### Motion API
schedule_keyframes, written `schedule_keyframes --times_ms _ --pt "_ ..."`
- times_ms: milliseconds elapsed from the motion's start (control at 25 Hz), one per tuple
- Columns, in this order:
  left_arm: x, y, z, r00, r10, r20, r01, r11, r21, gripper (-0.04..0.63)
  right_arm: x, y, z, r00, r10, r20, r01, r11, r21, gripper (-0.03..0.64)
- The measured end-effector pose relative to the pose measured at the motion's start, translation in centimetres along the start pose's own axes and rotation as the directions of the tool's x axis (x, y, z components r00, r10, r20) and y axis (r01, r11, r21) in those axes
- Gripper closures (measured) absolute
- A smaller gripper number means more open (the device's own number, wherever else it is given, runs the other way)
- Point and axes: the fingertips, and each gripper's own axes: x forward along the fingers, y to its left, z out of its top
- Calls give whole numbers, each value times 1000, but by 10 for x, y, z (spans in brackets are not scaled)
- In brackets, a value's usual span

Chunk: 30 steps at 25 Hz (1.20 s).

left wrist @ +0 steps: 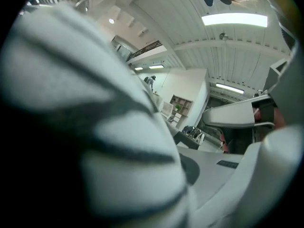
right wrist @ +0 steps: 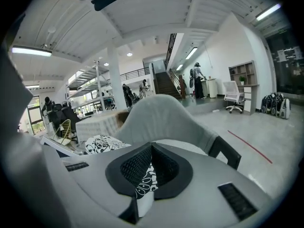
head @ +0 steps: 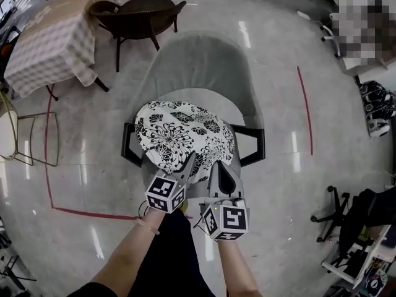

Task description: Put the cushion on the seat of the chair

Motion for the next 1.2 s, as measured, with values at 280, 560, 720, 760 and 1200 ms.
schedule_keyframes --times_ms 280,560,720,760,1200 --pt "-3 26 -52 998 46 43 -36 977 -208 557 11 -29 -73 995 -46 -85 49 998 29 603" --pt "-14 26 -81 994 107 13 -94 922 -376 543 9 -37 -83 992 -77 -104 82 996 40 603" --pt "-21 22 -86 993 116 21 -80 790 -608 537 6 -34 -75 991 -81 -103 85 996 28 603" --pt "-23 22 -86 992 123 34 -66 722 -688 542 6 -33 -71 992 -84 -98 87 996 28 603" --pt "-20 8 -153 947 78 -313 -205 894 -398 234 8 -24 -78 990 -109 -95 111 994 21 603"
